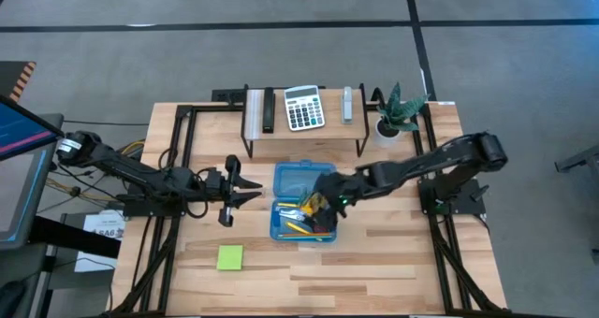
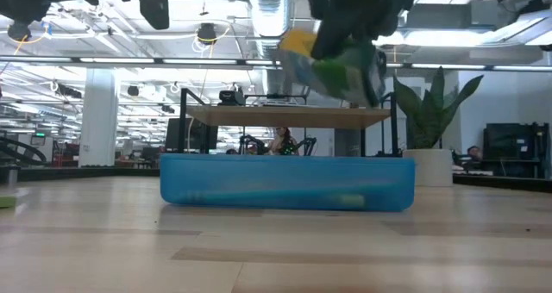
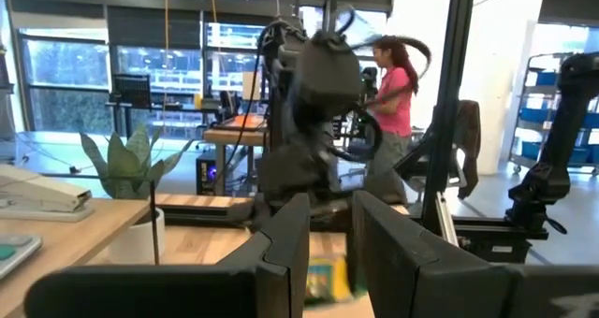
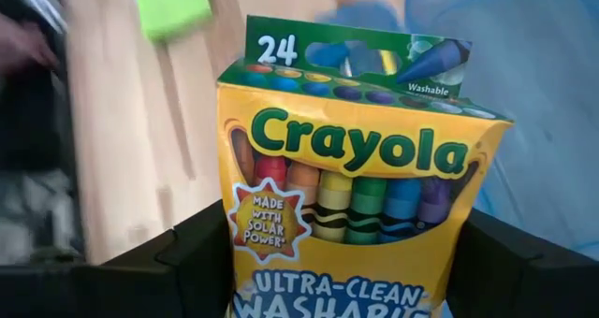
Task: Pack school essentials
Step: Put the yellow crayon box into the blue supply box, then put the green sticky note into the blue supply box
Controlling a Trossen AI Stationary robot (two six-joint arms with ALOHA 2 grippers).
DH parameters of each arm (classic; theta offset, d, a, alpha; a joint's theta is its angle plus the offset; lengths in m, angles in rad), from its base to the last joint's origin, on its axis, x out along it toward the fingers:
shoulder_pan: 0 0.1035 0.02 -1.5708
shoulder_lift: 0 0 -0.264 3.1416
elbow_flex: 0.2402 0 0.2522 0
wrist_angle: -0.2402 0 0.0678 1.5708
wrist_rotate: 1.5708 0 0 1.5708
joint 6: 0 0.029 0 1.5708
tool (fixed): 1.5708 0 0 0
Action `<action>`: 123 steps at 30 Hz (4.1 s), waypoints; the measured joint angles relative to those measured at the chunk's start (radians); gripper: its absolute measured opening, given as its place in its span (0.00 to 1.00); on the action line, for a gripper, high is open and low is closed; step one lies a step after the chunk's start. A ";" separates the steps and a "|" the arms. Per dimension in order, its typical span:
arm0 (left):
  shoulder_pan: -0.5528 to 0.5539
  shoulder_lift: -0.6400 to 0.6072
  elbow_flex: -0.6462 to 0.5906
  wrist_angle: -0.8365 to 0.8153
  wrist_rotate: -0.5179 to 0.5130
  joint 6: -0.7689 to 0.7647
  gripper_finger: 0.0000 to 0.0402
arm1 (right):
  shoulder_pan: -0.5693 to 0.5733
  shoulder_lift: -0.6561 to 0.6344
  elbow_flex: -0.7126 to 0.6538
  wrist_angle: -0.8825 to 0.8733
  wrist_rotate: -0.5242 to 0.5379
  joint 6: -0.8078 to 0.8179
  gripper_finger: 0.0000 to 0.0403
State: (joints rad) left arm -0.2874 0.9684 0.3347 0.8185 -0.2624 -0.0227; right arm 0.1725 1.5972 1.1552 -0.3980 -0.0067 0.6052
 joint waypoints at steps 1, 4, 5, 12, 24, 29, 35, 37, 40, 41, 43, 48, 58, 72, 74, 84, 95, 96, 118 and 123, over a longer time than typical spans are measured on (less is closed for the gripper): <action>0.000 0.000 0.000 0.000 0.000 0.000 0.18 | 0.006 0.025 0.021 -0.029 0.000 -0.019 0.78; 0.000 0.000 0.000 -0.001 0.000 0.000 0.18 | 0.022 0.098 0.083 -0.073 -0.001 -0.060 0.78; 0.000 0.000 0.000 -0.001 0.000 0.000 0.18 | 0.026 0.123 0.103 -0.080 -0.001 -0.072 0.78; 0.000 0.000 0.000 -0.011 -0.006 -0.005 0.18 | 0.038 0.260 0.193 -0.127 -0.007 -0.143 0.78; 0.000 0.000 0.000 -0.022 -0.018 -0.005 0.18 | 0.020 0.341 0.214 -0.165 -0.006 -0.143 0.78; 0.000 0.000 0.000 -0.021 -0.019 -0.005 0.18 | 0.008 0.333 0.214 -0.176 -0.006 -0.135 0.78; 0.000 0.000 0.000 -0.021 -0.019 -0.005 0.18 | 0.008 0.332 0.215 -0.176 -0.005 -0.135 0.78; 0.000 0.000 0.000 -0.020 -0.019 -0.005 0.18 | 0.008 0.336 0.215 -0.178 -0.006 -0.135 0.78; 0.000 0.000 0.000 -0.020 -0.019 -0.005 0.18 | 0.008 0.337 0.214 -0.180 -0.017 -0.135 0.80; 0.000 0.000 0.000 -0.021 -0.019 -0.005 0.18 | 0.008 0.337 0.214 -0.177 -0.017 -0.135 0.82; 0.000 0.000 0.000 -0.020 -0.019 -0.005 0.18 | 0.008 0.337 0.214 -0.180 -0.017 -0.135 0.87; 0.000 0.000 0.000 -0.020 -0.019 -0.005 0.18 | 0.008 0.337 0.214 -0.178 -0.018 -0.143 0.98; 0.000 0.000 0.000 -0.024 -0.026 -0.005 0.18 | 0.006 0.257 0.214 -0.245 0.000 -0.146 0.88; 0.000 0.000 0.000 -0.039 -0.033 -0.024 0.18 | 0.292 -0.011 0.134 -0.253 0.583 -0.098 0.88; 0.000 0.000 0.000 -0.042 -0.033 -0.025 0.18 | 0.328 -0.040 0.100 -0.248 0.599 -0.075 0.88; 0.000 0.000 0.000 -0.046 -0.033 -0.038 0.18 | 0.430 -0.217 -0.151 -0.200 0.825 0.158 0.89; 0.000 0.000 0.000 -0.062 -0.041 -0.033 0.18 | 0.396 -0.319 -0.378 0.171 0.825 0.049 0.89; 0.000 0.000 0.000 -0.068 -0.044 -0.033 0.18 | 0.390 -0.319 -0.383 0.191 0.817 0.037 0.89; -0.037 0.000 0.118 -0.256 -0.095 -0.023 0.18 | 0.320 -0.300 -0.389 0.365 0.684 -0.161 0.89; -0.080 0.000 0.199 -0.485 -0.121 -0.067 0.18 | 0.314 -0.300 -0.389 0.349 0.664 -0.161 0.89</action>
State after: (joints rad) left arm -0.3677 0.9688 0.5337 0.3337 -0.3829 -0.0902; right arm 0.4870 1.2972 0.7666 -0.0488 0.6575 0.4438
